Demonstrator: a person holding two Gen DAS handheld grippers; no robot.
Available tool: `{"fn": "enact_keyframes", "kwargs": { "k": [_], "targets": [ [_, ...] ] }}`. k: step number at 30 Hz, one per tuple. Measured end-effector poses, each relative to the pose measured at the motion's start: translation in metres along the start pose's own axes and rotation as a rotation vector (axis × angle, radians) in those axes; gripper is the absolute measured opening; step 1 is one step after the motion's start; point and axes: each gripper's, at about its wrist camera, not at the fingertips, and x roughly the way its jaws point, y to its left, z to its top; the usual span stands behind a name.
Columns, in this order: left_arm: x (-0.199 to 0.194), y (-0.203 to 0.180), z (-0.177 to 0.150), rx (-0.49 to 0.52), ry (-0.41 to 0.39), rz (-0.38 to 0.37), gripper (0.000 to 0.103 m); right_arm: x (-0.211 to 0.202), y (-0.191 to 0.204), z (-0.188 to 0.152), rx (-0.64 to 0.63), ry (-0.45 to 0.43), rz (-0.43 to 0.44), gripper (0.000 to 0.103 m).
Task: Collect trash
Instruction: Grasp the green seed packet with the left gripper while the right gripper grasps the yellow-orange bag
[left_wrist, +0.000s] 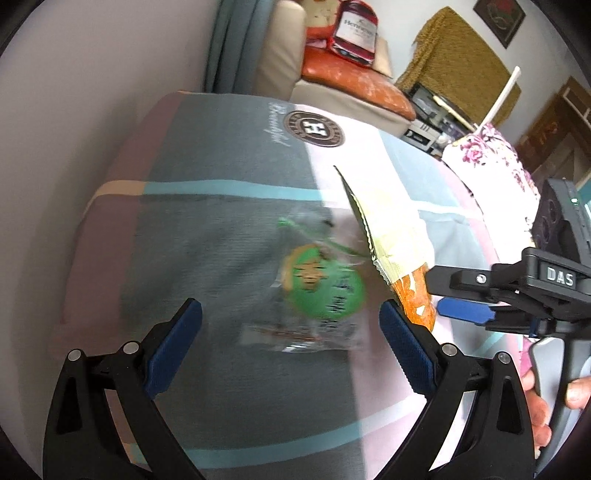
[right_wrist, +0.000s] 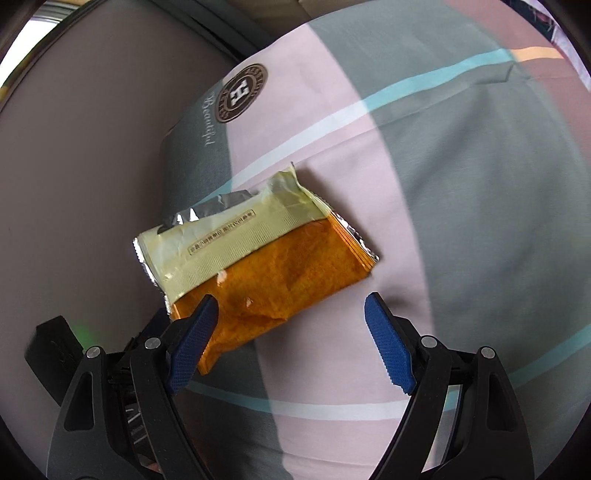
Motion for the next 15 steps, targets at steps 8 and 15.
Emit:
{"fn": "enact_keyframes", "kwargs": {
  "k": [8,15],
  "targets": [
    [-0.001,-0.039,-0.007,0.098,-0.025,0.039,0.097,-0.015,-0.026,0.006,0.018,-0.012,-0.024,0.078],
    [0.014,-0.025,-0.004,0.106,0.000,0.130,0.097,-0.033,-0.049,0.008,0.006,-0.025,-0.048,0.078]
  ]
}}
